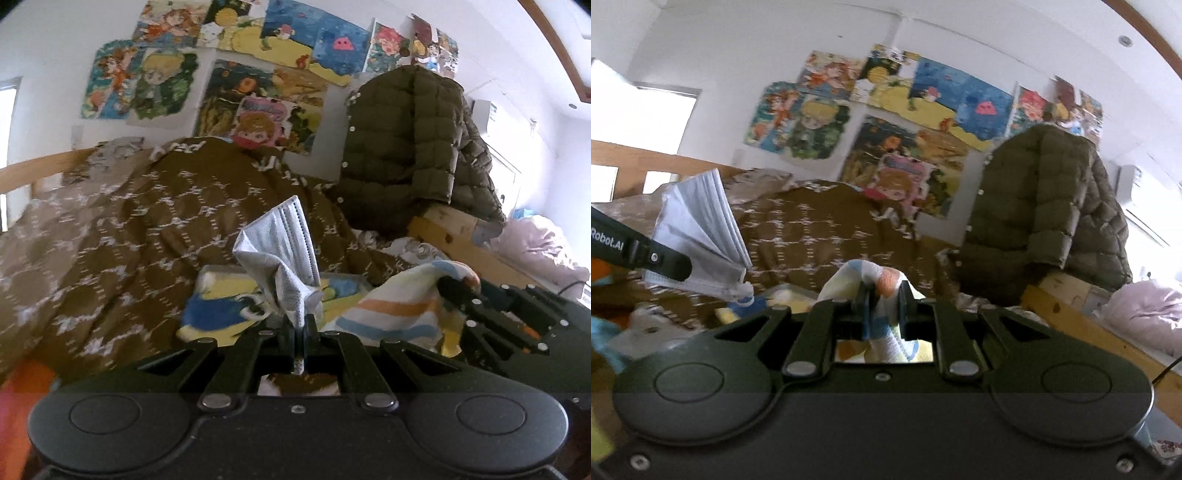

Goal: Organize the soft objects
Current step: 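Lift and carry the mask and striped cloth with both tools toward the tray, then lower both items into the tray and open both tools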

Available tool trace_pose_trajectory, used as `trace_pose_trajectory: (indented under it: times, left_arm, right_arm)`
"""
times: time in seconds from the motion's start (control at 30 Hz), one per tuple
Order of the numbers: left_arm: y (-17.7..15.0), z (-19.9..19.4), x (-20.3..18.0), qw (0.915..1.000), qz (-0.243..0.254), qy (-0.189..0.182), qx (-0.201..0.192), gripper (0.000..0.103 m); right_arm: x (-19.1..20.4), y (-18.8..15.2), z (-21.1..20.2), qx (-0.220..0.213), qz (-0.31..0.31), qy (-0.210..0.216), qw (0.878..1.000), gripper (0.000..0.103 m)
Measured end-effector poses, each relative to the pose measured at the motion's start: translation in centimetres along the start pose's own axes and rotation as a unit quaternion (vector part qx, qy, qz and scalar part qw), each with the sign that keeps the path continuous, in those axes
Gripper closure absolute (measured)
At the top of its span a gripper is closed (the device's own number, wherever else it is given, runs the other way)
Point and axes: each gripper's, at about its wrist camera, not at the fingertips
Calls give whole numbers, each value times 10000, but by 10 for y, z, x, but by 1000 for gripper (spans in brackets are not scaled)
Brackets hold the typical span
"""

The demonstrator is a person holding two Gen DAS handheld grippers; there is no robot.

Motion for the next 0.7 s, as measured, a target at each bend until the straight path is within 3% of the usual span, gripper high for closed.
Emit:
trace_pose_trajectory:
  times: [0.13, 0.33, 0.5, 0.7]
  left_arm:
    - [14, 41, -10, 10000, -17, 36, 6, 100]
    - [24, 110, -18, 9996, 4, 222, 194, 100]
    - [24, 157, -19, 9984, -127, 285, 461, 100]
    - [14, 198, -17, 9971, -88, 339, 673, 99]
  right_arm:
    - [-20, -6, 38, 127, 479, -166, 9986, 94]
    - [-45, -19, 92, 598, 931, 79, 9938, 94]
    - [-62, -33, 128, 826, 1825, 149, 9796, 94]
    - [-68, -65, 162, 1410, 1991, 383, 9690, 94]
Point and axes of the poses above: each gripper's, at about its wrist camera, not at the fingertips, and z roughly the way its jaws point, x to its left, y to its top, and after that the axes turned 6 degrees about -z, right-handed
